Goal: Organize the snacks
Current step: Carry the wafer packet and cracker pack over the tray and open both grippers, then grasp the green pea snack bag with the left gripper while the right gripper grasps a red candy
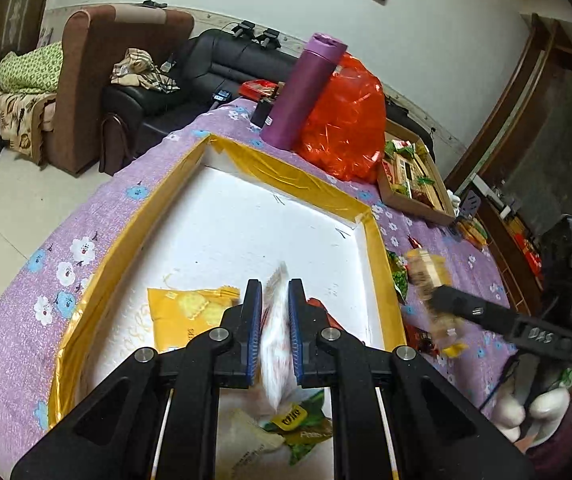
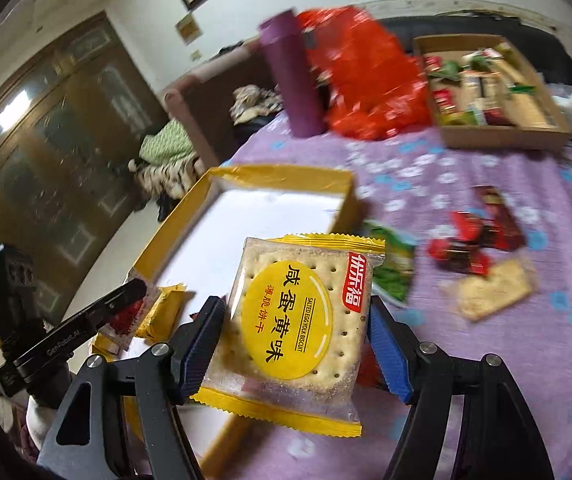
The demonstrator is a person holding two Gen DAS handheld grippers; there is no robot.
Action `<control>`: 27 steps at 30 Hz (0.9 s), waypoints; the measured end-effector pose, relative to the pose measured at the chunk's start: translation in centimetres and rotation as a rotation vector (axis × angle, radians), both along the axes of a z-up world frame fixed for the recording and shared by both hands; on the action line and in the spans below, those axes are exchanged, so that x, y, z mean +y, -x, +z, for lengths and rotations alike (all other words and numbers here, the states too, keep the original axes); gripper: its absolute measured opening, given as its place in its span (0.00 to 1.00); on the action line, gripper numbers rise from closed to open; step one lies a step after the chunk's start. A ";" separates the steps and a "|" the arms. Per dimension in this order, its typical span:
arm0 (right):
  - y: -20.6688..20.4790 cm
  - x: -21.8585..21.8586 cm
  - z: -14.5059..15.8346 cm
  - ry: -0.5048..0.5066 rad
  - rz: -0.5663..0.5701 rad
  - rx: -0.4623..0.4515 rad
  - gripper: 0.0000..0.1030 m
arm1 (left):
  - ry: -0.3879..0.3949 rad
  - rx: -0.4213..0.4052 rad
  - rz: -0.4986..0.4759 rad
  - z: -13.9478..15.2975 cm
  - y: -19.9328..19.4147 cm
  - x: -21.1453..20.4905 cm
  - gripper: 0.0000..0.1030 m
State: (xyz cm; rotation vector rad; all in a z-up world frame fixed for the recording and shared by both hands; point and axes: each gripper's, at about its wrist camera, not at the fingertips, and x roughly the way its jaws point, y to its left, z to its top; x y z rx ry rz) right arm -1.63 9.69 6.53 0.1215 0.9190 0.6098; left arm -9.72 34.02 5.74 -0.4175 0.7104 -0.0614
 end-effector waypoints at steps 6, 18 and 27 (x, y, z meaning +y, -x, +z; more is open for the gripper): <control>-1.5 3.9 -1.5 0.032 0.023 0.019 0.70 | 0.051 -0.007 0.018 0.1 1.6 1.4 0.33; -2.3 -3.3 1.8 -0.040 -0.067 -0.061 0.70 | 0.222 -0.119 -0.002 2.2 5.3 0.3 0.65; -3.1 -17.0 -2.2 -0.013 -0.285 0.031 0.72 | 0.164 -0.057 -0.168 2.1 4.8 -7.5 0.65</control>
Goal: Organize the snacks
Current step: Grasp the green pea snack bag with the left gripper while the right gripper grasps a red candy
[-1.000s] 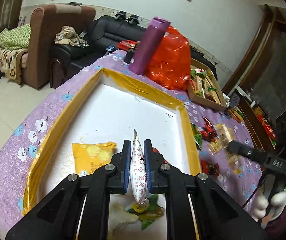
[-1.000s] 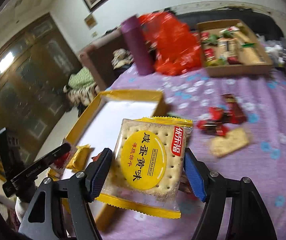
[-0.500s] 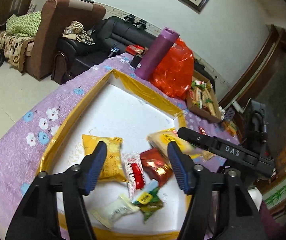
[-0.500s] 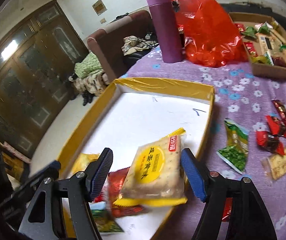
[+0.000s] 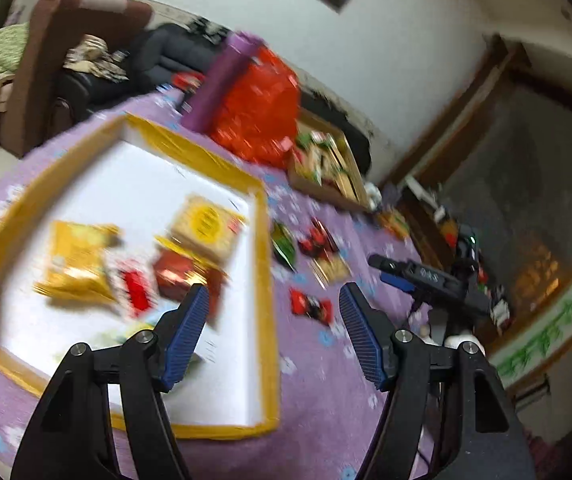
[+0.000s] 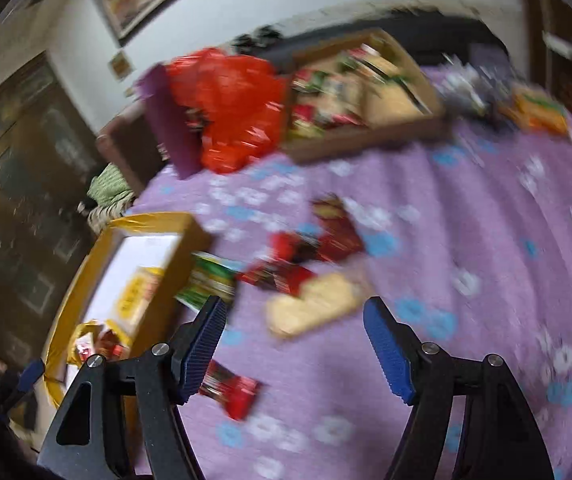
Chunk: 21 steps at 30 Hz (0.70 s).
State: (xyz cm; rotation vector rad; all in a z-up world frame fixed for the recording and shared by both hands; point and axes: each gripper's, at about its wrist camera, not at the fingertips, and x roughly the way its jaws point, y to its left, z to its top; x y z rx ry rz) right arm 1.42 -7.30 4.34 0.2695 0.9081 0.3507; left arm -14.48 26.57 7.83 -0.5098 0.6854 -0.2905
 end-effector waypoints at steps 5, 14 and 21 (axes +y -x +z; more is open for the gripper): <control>0.4 1.8 -2.0 0.013 0.116 0.026 0.72 | -0.063 0.028 -0.041 -0.3 -0.2 -3.3 0.65; 2.3 11.3 -3.8 0.240 0.378 -0.069 0.72 | -0.122 0.051 -0.001 0.2 0.2 -3.7 0.65; 3.0 12.1 -3.6 0.299 0.376 -0.108 0.28 | -0.147 0.082 -0.007 -0.2 -0.9 -4.7 0.65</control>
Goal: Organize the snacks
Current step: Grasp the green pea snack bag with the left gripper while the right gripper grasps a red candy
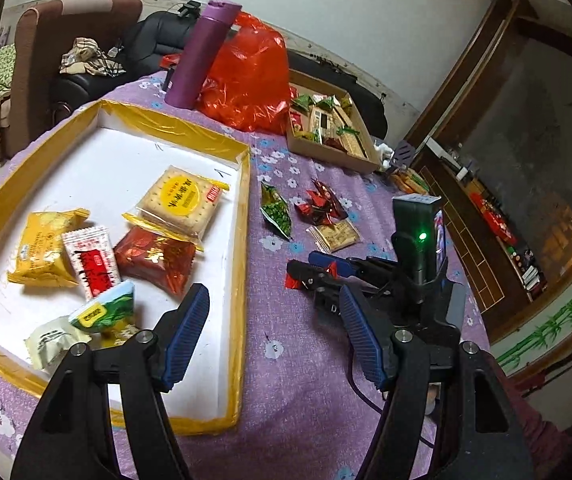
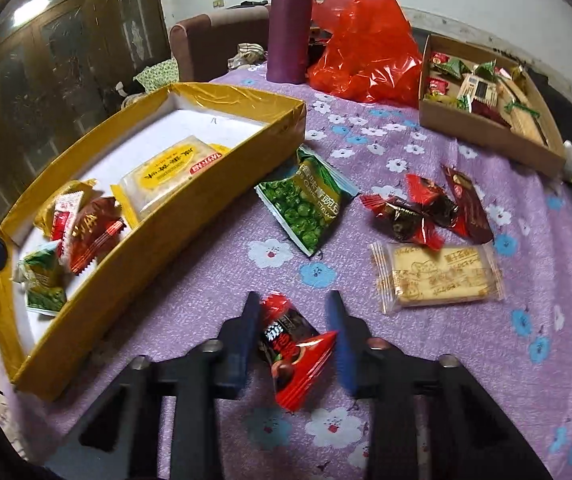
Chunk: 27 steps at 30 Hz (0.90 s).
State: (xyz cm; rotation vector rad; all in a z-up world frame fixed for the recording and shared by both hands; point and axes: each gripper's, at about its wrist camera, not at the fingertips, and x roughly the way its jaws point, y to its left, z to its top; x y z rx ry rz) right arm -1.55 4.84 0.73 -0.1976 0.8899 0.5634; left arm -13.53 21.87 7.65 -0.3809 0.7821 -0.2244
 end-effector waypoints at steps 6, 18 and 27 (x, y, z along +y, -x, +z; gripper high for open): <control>-0.7 -4.5 1.1 -0.048 -0.099 0.015 0.22 | -0.075 0.012 -0.042 0.3 -1.4 -1.7 0.65; -2.7 -10.7 1.3 -0.239 -0.195 0.095 0.16 | -0.294 0.090 -0.168 -1.0 -12.6 -9.1 0.65; -3.8 -12.5 0.7 -0.285 -0.242 0.154 0.36 | -0.551 0.215 -0.181 -6.0 -19.0 -11.0 0.48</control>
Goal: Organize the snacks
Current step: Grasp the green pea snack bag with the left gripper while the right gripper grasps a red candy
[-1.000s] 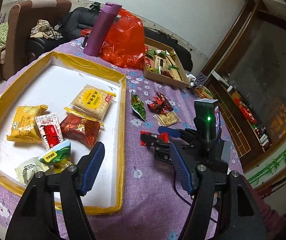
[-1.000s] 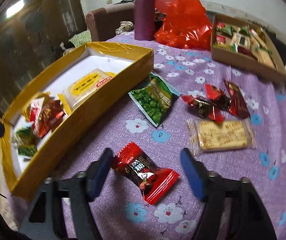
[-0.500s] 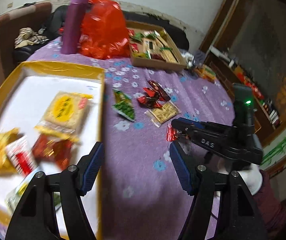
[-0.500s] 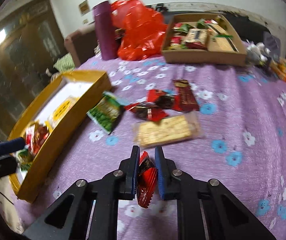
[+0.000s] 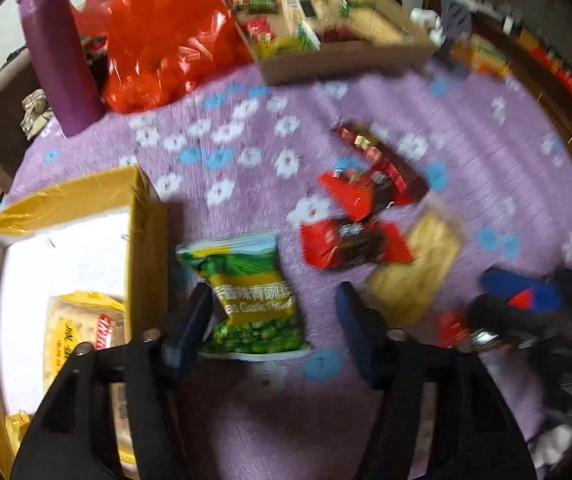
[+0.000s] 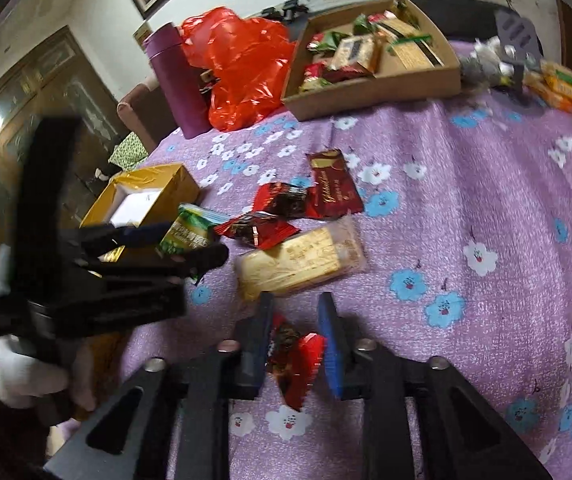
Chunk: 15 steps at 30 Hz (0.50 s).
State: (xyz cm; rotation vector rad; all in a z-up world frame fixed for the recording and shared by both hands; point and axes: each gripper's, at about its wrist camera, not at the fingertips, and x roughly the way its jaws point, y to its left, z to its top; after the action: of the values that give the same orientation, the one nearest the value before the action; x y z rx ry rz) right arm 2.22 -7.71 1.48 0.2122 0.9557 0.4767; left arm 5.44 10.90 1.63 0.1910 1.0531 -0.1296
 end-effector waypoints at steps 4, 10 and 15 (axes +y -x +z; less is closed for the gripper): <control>-0.2 -0.5 -0.1 -0.025 -0.003 0.017 0.42 | 0.011 -0.008 -0.043 0.1 0.9 -0.8 0.35; 0.2 0.9 -0.3 0.046 0.022 -0.001 0.55 | 0.057 -0.042 -0.041 0.9 2.7 -0.4 0.35; 0.7 2.2 -0.5 0.139 0.037 -0.030 0.56 | 0.112 -0.063 -0.038 1.9 3.7 -0.1 0.35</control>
State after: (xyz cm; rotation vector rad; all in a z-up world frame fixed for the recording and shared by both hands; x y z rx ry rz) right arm 1.51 -5.48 0.96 0.0613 0.9603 0.4444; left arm 1.75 10.83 3.57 0.1128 0.9767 -0.2155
